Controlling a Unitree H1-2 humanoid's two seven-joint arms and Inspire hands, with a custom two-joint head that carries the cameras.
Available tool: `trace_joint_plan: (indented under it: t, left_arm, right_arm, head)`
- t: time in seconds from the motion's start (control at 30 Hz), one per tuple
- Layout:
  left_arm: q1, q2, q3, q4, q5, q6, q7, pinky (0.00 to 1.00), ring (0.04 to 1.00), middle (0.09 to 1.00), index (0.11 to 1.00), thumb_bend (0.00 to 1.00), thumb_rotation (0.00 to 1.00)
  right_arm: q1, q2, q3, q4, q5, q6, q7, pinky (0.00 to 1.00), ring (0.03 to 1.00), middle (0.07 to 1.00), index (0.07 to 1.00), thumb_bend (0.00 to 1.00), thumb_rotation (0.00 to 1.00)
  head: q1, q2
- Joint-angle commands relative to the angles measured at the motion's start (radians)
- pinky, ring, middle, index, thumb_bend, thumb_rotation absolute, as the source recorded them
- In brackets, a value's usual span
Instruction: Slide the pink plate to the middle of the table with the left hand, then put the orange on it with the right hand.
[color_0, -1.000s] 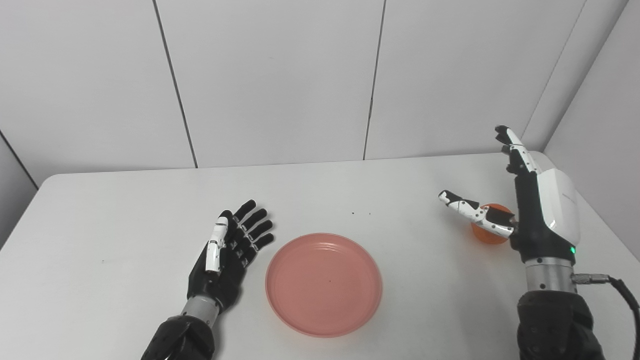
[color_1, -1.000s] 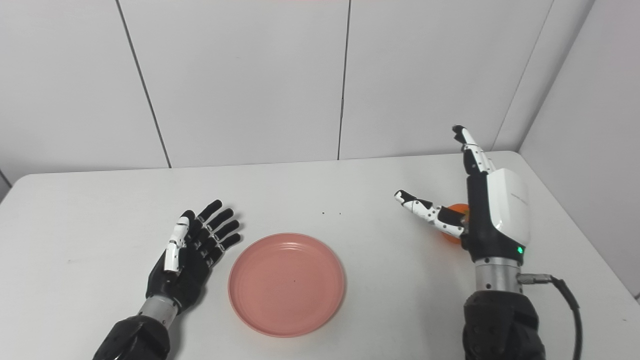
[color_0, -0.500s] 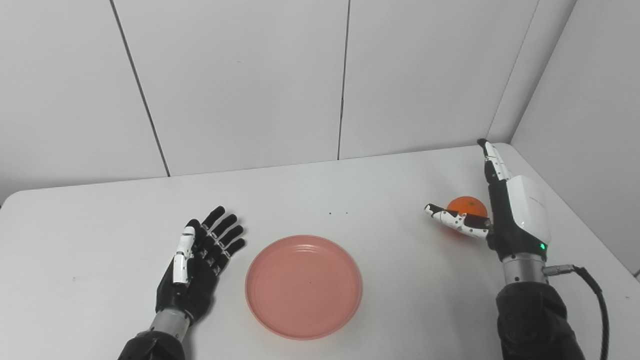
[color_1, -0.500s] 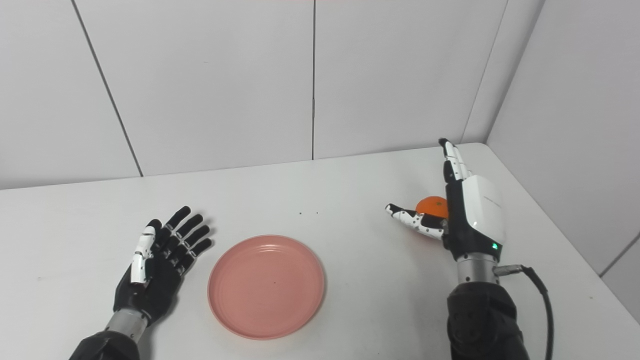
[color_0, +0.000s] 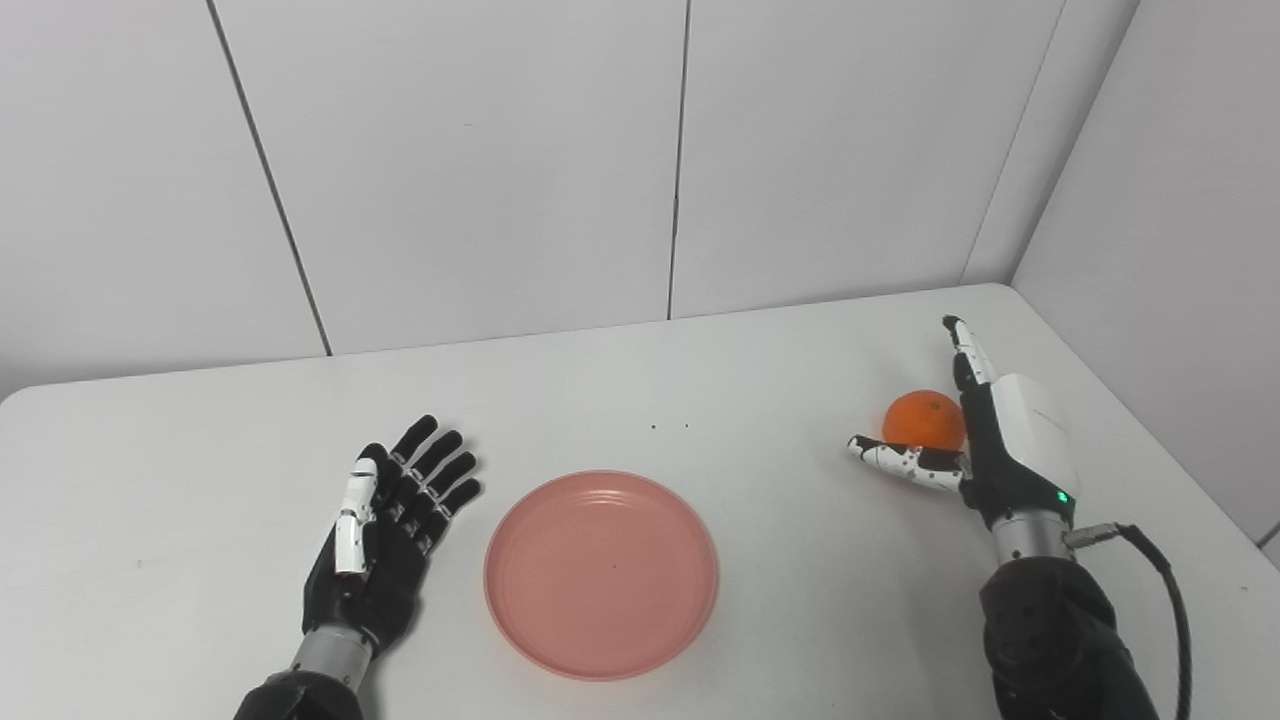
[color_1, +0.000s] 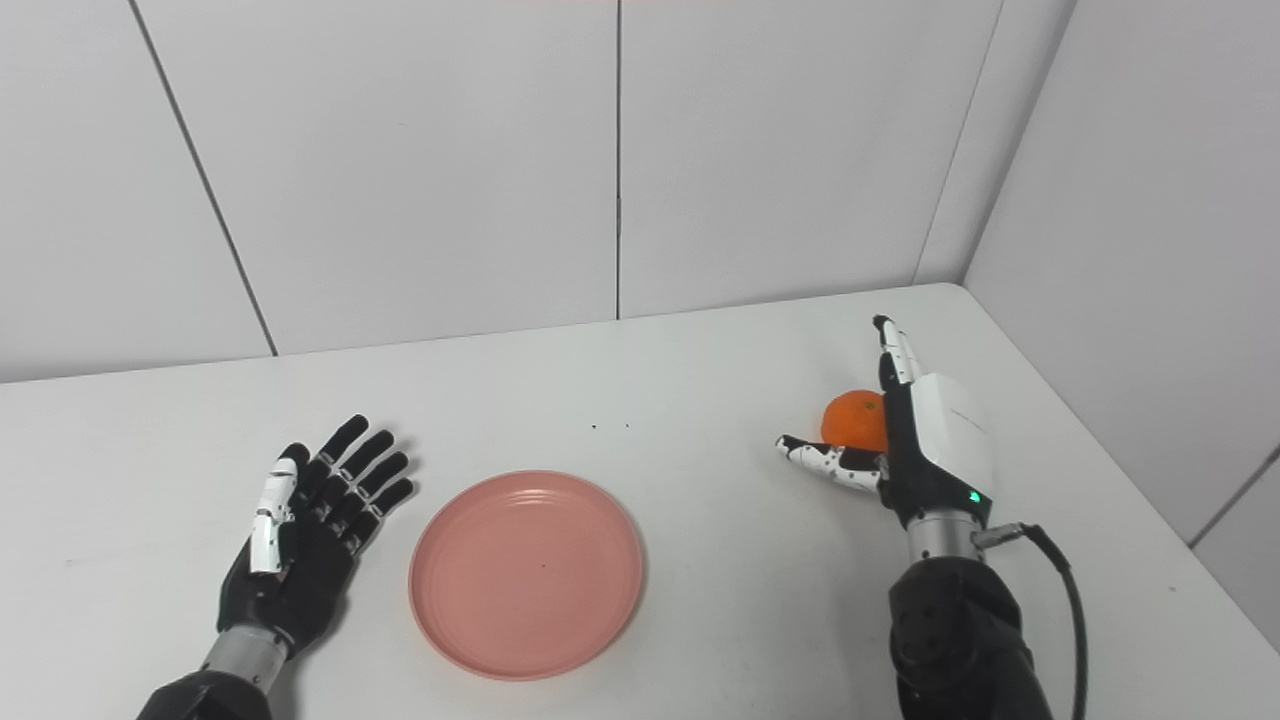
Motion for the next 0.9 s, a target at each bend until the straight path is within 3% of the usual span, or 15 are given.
trace_joint_plan:
  t: [0.0,0.47,0.87]
  left_arm:
    - [0.011,0.000,0.003,-0.006,-0.003,0.010,0.010,0.84,0.843,0.851,0.848,0.35,1.00]
    - [0.012,0.009,0.007,-0.003,-0.007,0.014,0.003,0.84,0.843,0.851,0.852,0.35,1.00]
    - [0.013,0.016,0.009,-0.001,-0.011,0.015,-0.004,0.84,0.845,0.855,0.853,0.34,1.00]
  right_arm:
    - [-0.043,-0.039,-0.004,0.008,-0.014,0.008,-0.025,0.72,0.882,0.939,0.952,0.94,0.36]
    - [-0.100,-0.065,-0.008,0.136,-0.003,0.023,-0.078,0.72,0.864,0.922,0.937,0.94,0.36]
    - [-0.122,-0.085,-0.010,0.180,0.014,0.049,-0.074,0.71,0.847,0.910,0.925,0.94,0.37]
  head:
    - [0.001,0.003]
    - [-0.012,-0.010]
    - [-0.018,-0.014]
